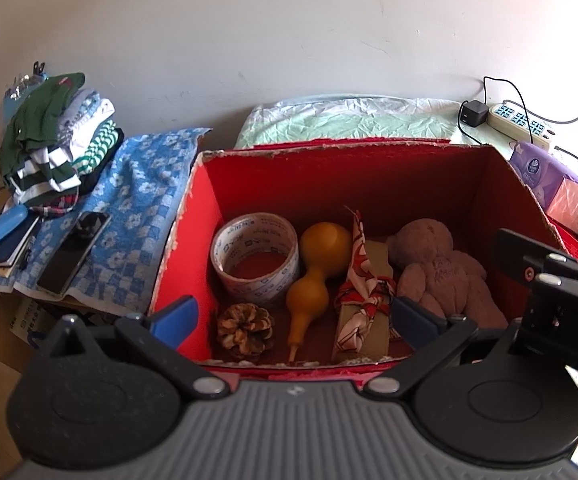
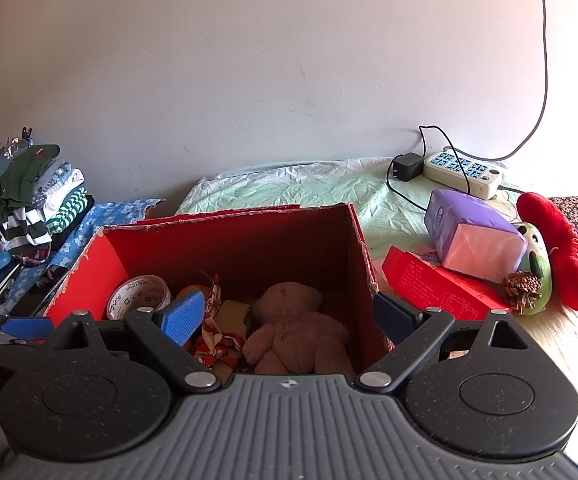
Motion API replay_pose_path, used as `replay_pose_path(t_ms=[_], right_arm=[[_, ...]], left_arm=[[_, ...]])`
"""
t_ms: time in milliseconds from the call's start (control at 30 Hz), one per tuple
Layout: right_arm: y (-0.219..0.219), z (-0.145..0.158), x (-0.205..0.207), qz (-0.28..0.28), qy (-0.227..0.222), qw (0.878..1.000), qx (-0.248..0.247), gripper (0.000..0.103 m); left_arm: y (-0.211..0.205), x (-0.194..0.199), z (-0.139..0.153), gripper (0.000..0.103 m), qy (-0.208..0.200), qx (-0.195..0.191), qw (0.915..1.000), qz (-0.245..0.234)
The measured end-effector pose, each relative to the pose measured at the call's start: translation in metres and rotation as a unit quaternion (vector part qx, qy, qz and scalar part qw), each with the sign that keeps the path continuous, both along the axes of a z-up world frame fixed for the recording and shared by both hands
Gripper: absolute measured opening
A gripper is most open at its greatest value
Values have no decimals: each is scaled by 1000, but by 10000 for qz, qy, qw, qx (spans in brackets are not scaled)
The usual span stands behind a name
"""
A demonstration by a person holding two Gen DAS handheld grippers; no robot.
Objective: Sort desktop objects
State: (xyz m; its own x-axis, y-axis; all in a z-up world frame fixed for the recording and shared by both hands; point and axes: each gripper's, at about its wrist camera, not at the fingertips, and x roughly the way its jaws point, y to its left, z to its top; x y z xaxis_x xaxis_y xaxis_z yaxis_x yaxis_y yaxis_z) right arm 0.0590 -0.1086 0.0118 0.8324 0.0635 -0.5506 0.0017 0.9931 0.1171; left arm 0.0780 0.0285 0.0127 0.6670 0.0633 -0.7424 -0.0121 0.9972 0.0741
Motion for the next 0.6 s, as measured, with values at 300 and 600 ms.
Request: replay_pose_path(t_ms=[300,600], right_arm=[[0,0,2,-18,4,10000,-33,93],[2,-1,3,-23,59,9999,-104,93]], left_arm=[[1,1,-1,103,-12,-23,10000,4],[4,3,-4,102,4,-61,10000,-20]])
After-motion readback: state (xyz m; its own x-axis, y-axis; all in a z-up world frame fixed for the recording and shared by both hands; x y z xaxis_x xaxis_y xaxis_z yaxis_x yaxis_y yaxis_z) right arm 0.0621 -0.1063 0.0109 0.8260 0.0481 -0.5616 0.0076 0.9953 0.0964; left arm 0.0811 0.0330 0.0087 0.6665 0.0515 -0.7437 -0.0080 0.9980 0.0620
